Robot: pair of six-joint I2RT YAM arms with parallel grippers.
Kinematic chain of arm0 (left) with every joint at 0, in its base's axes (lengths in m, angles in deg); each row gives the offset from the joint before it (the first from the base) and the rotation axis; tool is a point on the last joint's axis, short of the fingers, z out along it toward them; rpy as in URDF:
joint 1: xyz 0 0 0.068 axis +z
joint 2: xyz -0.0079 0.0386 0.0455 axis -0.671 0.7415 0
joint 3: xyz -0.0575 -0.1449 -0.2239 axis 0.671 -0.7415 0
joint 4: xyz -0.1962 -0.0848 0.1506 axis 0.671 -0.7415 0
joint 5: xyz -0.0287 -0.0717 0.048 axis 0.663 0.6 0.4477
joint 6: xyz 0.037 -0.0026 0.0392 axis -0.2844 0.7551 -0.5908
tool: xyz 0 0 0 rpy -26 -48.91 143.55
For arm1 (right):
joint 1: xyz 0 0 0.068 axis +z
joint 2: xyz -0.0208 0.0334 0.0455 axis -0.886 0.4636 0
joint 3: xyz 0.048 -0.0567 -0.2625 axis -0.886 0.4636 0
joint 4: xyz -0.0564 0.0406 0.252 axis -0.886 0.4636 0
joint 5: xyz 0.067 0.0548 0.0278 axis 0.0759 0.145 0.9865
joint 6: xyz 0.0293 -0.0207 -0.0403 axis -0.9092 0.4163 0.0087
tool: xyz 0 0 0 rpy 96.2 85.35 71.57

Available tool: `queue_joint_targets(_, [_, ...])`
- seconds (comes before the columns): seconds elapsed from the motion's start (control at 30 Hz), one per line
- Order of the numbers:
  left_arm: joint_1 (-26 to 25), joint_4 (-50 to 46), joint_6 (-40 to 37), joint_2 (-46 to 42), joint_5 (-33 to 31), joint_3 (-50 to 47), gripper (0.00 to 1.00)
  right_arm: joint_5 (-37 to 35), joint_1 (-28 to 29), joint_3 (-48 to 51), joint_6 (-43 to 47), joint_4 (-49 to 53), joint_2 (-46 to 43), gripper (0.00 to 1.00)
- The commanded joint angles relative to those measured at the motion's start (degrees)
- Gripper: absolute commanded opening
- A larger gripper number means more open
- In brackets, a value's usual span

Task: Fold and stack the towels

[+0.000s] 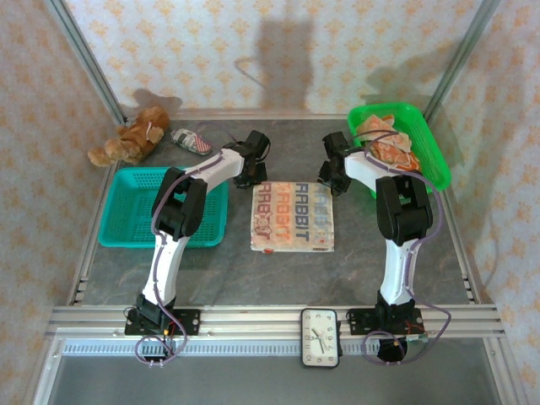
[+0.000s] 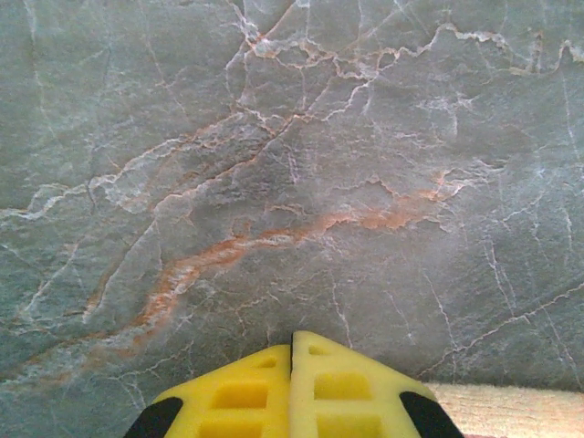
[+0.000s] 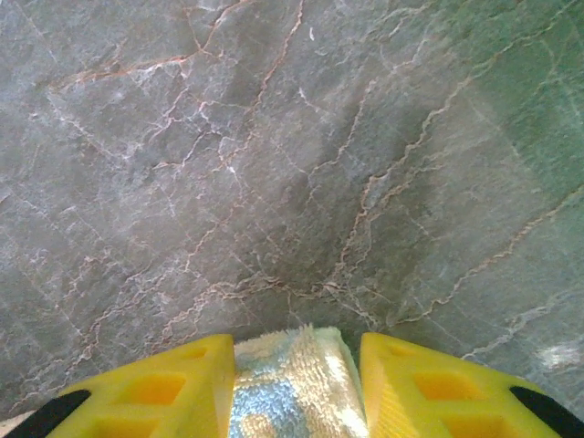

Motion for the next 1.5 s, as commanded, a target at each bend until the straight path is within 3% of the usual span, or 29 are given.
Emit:
queue_joint_targets(0.0, [0.4,-0.2,0.6,-2.3,-0.2,-0.7,0.0,0.3,0.1,-0.6,-0.3,0.0,0.9,0.39])
queue_joint_targets(0.2, [0.4,-0.1,0.8,-2.3,0.0,-0.9,0.0,0.4,0.1,-0.3,-0.3,0.3,3.2,0.27])
queue_joint_targets(0.37, [0.4,0.1,0.8,-3.5,0.0,-1.7,0.0,-0.6,-0.1,-0.2,0.7,0.1,1.4,0.0])
queue_joint_targets(0.87, [1.2,1.8,-1.0,-9.9,-0.6,-1.7,0.0,1.5,-2.7,-3.1,6.2,-1.3,-6.7,0.0])
queue_joint_targets(1.47, [-2.6,15.5,2.4,-25.8,0.3,-25.3,0.0,6.6,-2.3,18.0,6.8,-11.1,-22.9,0.0])
